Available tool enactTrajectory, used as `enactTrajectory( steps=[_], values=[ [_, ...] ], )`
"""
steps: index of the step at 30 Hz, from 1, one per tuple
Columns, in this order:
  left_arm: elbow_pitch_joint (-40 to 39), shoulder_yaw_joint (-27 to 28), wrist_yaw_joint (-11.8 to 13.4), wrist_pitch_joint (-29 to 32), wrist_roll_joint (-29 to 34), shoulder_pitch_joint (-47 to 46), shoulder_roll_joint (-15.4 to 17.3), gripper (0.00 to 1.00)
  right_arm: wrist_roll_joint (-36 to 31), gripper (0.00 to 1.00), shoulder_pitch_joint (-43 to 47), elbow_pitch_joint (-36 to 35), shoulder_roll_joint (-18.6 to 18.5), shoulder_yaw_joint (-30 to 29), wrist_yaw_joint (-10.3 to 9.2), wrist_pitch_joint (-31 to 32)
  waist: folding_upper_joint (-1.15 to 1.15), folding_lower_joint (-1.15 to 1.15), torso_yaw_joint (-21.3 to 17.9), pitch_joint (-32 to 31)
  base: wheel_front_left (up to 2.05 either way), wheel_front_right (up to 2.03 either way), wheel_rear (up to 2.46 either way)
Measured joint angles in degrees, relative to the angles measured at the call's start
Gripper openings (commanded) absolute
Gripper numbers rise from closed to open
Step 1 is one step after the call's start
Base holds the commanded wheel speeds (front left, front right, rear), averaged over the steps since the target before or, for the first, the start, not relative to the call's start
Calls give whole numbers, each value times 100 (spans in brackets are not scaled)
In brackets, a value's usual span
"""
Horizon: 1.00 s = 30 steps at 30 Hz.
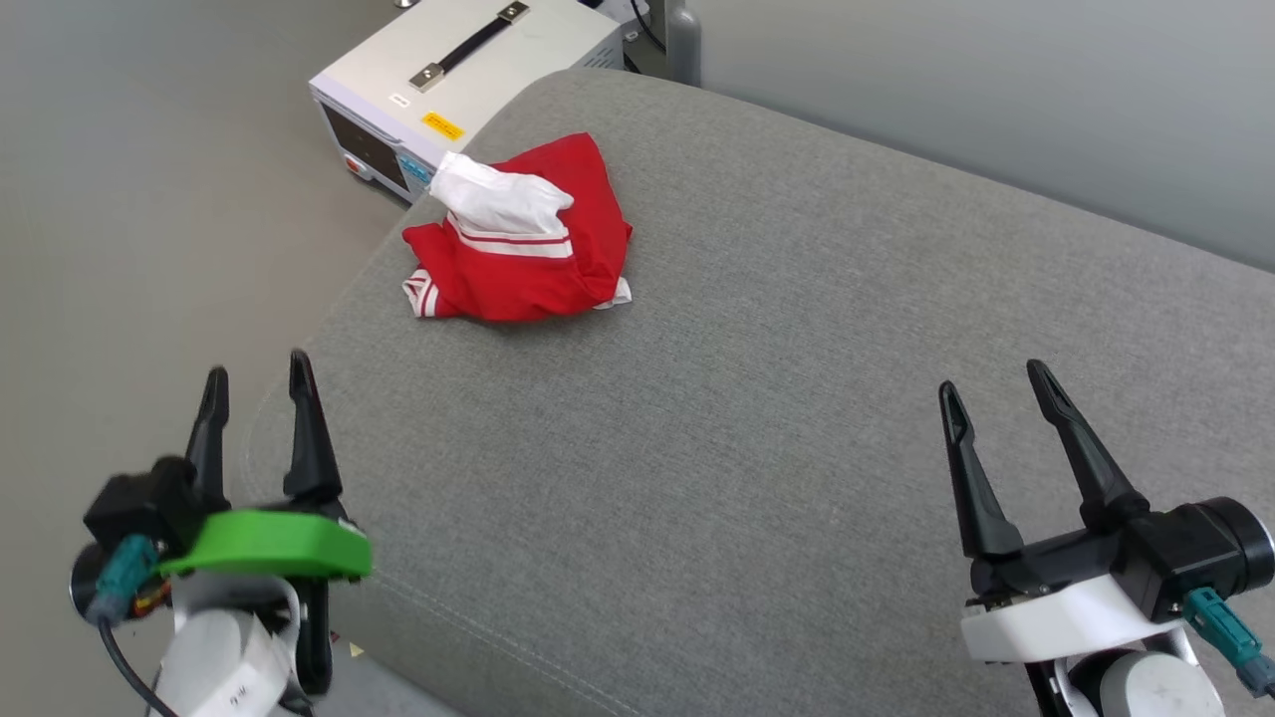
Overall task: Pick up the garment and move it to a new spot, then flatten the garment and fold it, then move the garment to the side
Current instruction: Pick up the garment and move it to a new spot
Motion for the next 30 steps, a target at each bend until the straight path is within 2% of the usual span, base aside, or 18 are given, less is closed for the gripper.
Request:
enactTrajectory(
  steps=[3,7,11,16,19,24,28,30],
  values=[
    [230,52,-126,0,-53,-599,208,100,-42,100,-132,-54,-99,14,0,-1,0,0,-118,125,0,0,0],
    [615,-14,-189,-1,-407,-1465,731,100,-99,100,-364,-137,-245,35,0,-1,0,0,-304,354,0,0,0],
    [777,-442,-203,70,-793,-2257,1382,100,-147,100,-558,-259,-379,18,0,-13,0,0,-516,621,0,0,0],
    [1051,-975,-209,649,-1430,-3178,2058,100,-156,100,-713,-363,-478,-15,0,-25,0,0,-754,965,0,0,0],
    [1294,-1327,-210,1280,-1876,-3673,2395,100,-177,100,-825,-410,-495,-15,0,-25,0,1,-897,1166,0,0,0],
    [1838,-1859,-210,2955,-2655,-4159,2828,100,-191,100,-938,-466,-519,4,0,-25,0,1,-1140,1448,0,0,0],
    [2142,-2217,-210,4225,-3140,-4402,3041,100,-191,100,-1039,-483,-548,-16,0,-25,0,1,-1315,1651,0,0,0],
    [2221,-2373,-210,4671,-3244,-4456,3082,100,-191,100,-1069,-499,-564,-35,0,-25,0,1,-1390,1744,0,0,0]
  ],
)
